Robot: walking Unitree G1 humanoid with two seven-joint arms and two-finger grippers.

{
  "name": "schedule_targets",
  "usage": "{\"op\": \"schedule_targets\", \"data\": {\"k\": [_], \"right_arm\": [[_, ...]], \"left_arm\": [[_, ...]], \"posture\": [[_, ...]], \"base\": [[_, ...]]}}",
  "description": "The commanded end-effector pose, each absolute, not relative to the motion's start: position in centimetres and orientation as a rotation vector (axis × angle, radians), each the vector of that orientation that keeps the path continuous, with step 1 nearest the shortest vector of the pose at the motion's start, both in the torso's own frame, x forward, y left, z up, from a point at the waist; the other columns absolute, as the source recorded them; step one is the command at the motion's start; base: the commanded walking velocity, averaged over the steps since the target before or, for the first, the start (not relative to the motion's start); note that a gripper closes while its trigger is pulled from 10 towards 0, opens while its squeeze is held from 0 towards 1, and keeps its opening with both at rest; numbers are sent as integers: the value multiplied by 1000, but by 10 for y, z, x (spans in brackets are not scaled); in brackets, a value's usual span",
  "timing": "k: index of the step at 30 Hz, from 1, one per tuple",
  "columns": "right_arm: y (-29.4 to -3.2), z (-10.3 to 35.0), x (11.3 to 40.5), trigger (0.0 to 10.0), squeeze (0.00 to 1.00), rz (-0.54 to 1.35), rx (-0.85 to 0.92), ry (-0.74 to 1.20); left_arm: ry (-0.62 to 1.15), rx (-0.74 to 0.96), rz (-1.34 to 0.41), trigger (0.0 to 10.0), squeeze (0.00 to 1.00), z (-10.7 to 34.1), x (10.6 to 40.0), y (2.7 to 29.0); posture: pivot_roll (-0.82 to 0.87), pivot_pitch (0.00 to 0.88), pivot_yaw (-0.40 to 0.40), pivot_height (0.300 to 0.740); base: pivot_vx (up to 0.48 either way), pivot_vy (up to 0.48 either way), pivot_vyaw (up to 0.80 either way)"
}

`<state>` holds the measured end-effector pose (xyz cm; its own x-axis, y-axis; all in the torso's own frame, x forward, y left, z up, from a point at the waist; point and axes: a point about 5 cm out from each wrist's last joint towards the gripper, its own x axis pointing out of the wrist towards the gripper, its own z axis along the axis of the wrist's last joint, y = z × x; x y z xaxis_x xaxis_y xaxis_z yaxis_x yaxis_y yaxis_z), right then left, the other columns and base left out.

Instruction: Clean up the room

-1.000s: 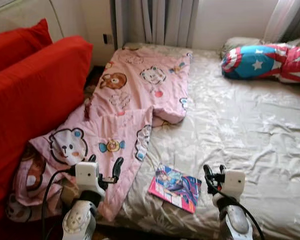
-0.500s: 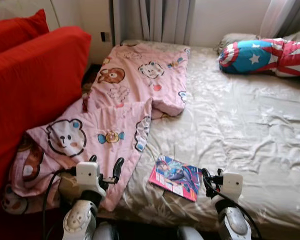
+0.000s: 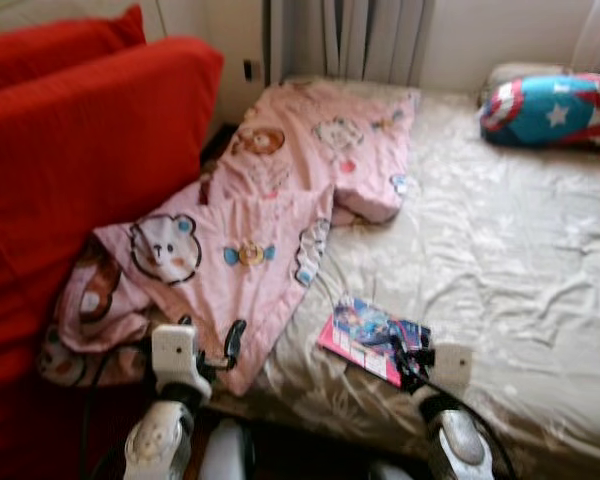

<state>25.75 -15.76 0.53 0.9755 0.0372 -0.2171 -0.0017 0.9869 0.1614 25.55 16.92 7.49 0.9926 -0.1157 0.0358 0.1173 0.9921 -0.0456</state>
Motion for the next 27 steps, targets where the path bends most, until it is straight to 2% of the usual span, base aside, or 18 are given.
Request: {"op": "schedule_targets", "data": {"k": [1,27], "right_arm": [[-162,2,254,10000,0,4,164,234],[-158,-1,254,10000,0,23,164,251]], "left_arm": [[-31,-45,-130,10000,0,75,256,166],[-18,-64,-131,10000,0,76,256,166]], "posture": [[-64,91,-41,640],[-58,107,-41,640]], "base": [[0,0,0],[0,0,0]]}}
